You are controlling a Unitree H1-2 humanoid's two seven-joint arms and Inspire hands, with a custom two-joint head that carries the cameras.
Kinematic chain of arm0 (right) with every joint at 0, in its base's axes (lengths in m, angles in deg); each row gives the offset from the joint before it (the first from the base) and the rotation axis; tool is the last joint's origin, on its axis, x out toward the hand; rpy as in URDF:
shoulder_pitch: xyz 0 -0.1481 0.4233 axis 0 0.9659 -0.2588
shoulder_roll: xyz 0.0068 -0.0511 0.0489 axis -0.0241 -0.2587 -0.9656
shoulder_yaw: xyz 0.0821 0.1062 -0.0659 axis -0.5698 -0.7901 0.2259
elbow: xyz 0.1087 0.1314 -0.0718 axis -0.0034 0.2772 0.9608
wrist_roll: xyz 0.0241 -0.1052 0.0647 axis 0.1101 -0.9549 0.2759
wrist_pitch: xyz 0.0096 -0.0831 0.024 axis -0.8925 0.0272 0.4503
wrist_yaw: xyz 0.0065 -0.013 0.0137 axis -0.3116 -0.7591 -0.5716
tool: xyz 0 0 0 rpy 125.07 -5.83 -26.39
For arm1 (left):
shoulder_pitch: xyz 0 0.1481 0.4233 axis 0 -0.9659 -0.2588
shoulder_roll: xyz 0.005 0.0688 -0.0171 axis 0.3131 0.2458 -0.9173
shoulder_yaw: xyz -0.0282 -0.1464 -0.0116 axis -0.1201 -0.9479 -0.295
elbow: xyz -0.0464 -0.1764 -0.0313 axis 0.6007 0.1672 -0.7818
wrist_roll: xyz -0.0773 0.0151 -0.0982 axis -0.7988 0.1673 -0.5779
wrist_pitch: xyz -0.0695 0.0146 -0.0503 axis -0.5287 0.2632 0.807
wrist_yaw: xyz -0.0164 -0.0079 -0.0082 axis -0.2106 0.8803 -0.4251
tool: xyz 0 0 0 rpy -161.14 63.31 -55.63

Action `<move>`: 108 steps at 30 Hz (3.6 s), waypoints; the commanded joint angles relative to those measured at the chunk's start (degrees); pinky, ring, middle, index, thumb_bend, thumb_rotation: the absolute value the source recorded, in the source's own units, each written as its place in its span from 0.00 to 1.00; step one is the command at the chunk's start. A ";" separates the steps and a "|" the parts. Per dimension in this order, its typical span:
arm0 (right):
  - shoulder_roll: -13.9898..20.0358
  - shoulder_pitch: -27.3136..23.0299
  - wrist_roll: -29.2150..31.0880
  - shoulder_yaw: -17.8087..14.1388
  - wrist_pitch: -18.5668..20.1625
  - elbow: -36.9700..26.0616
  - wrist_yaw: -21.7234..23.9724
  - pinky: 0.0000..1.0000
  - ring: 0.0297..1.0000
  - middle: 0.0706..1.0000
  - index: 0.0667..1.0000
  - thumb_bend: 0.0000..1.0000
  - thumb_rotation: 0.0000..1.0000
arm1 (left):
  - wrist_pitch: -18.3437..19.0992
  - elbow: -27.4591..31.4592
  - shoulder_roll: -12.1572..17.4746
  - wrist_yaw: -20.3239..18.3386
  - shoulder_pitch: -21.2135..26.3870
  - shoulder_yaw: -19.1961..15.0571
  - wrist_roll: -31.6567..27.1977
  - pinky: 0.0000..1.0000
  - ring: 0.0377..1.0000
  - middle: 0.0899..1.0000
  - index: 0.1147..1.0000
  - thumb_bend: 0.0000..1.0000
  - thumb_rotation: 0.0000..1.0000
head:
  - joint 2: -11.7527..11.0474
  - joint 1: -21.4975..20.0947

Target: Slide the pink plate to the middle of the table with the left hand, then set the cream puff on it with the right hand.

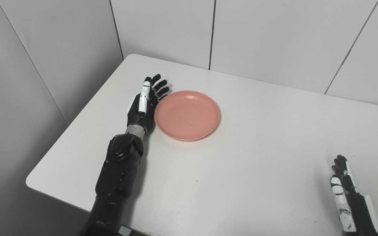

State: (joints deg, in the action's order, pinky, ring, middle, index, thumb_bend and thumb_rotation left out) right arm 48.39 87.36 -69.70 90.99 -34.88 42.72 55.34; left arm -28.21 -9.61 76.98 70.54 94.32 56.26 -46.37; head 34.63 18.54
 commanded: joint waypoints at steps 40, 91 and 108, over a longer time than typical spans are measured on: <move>-3.35 1.02 -4.69 2.30 5.64 -4.90 -2.12 0.98 0.99 1.00 1.00 0.26 1.00 | 14.84 16.16 -10.61 -6.76 -8.58 16.91 2.08 0.90 0.89 0.90 0.89 0.40 1.00 | 6.82 -15.05; -0.27 -10.95 -24.70 0.33 6.50 -14.57 -7.95 0.85 0.90 0.92 0.93 0.49 1.00 | 10.83 10.54 -7.44 -11.56 -8.04 12.52 0.49 0.91 0.90 0.92 0.92 0.41 1.00 | 4.01 -41.90; 0.84 -14.08 -35.28 -4.50 8.59 -14.10 -11.25 0.81 0.89 0.92 0.92 0.70 0.86 | 7.98 2.94 -3.72 -18.24 -6.31 8.96 -5.12 0.95 0.93 0.95 0.94 0.44 1.00 | 2.73 -51.28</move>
State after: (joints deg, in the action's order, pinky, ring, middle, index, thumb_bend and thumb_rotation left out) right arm 49.05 75.07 -103.87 87.25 -27.60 29.99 46.01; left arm -21.91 -4.29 72.21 51.67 89.58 65.61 -51.97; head 37.44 -32.77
